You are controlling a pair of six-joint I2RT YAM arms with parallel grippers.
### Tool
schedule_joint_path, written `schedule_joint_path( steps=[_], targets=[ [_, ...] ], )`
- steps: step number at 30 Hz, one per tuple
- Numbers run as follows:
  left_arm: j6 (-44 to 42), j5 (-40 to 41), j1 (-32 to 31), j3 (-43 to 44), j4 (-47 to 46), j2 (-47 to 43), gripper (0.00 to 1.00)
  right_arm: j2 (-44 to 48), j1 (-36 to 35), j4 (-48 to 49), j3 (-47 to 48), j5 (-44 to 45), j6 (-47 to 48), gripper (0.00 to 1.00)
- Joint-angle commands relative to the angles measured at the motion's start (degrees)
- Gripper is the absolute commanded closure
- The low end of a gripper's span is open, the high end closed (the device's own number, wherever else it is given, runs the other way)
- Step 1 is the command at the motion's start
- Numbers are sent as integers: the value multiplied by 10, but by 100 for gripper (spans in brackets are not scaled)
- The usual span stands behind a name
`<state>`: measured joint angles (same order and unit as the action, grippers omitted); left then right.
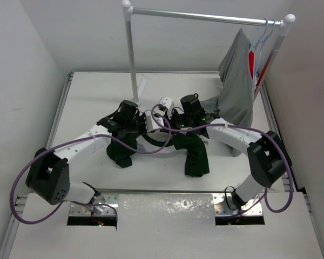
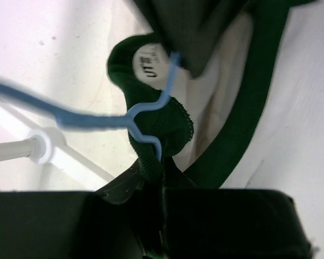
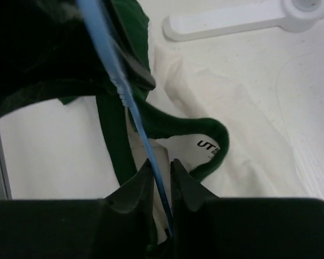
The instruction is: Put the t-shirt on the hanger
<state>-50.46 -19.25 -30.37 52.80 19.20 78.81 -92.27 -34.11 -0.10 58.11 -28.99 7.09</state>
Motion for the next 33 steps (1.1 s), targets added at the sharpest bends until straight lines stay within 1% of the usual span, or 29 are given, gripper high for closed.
schedule_joint_path(
  steps=[1, 3, 4, 6, 7, 8, 9, 10, 12, 13, 14, 15, 16, 19, 22, 23, 25, 26, 28, 29, 30, 31, 32, 33],
  targets=[
    [11, -40, 14, 30, -7, -28, 100, 16, 9, 14, -10, -2, -4, 99],
    [19, -44, 25, 32, -2, -29, 100, 39, 20, 34, -40, 0, -15, 100],
    [21, -46, 37, 33, 3, -29, 100, 68, 35, 59, -73, 1, -29, 100],
    [29, -48, 51, 35, 6, -28, 100, 102, 54, 79, -107, 1, -50, 100],
    [30, -54, 68, 35, 10, -29, 100, 137, 69, 96, -139, 4, -54, 100],
    [30, -68, 87, 38, 18, -29, 99, 154, 75, 97, -150, 17, -52, 100],
    [29, -76, 95, 42, 23, -29, 95, 187, 75, 88, -150, 28, -47, 100],
    [28, -89, 103, 45, 31, -29, 80, 199, 76, 82, -168, 36, -44, 100],
    [20, -128, 119, 64, 65, -30, 56, 219, 76, 65, -170, 51, -38, 100],
    [12, -145, 123, 71, 81, -30, 29, 235, 75, 51, -170, 54, -35, 100],
    [8, -174, 127, 77, 105, -32, 22, 241, 76, 44, -168, 60, -33, 100],
    [0, -174, 131, 82, 112, -32, 18, 248, 76, 37, -167, 61, -30, 100],
    [-2, -187, 131, 82, 116, -33, 16, 252, 75, 28, -164, 64, -29, 100],
    [4, -176, 131, 65, 99, -29, 14, 269, 75, 22, -163, 71, -27, 100],
    [30, -130, 131, 44, 60, -13, 13, 284, 76, 13, -157, 82, -32, 100],
    [62, -88, 131, 39, 27, 0, 13, 292, 76, 10, -152, 88, -34, 100],
    [98, -36, 134, 29, -24, 28, 13, 299, 76, -14, -135, 89, -37, 100],
    [119, -29, 134, 28, -31, 42, 12, 303, 75, -19, -129, 90, -38, 100],
    [132, -21, 134, 33, -36, 81, 12, 316, 75, -29, -119, 87, -43, 100],
    [150, -19, 134, 35, -43, 93, 9, 321, 76, -32, -116, 85, -45, 100],
    [156, -18, 134, 35, -50, 102, 11, 327, 75, -38, -111, 85, -46, 100],
    [158, -32, 134, 35, -64, 116, 14, 329, 76, -44, -110, 84, -47, 100],
    [155, -43, 135, 33, -71, 122, 22, 331, 76, -47, -109, 82, -49, 100],
    [153, -47, 136, 34, -76, 124, 59, 336, 75, -52, -111, 80, -50, 100]
  ],
)
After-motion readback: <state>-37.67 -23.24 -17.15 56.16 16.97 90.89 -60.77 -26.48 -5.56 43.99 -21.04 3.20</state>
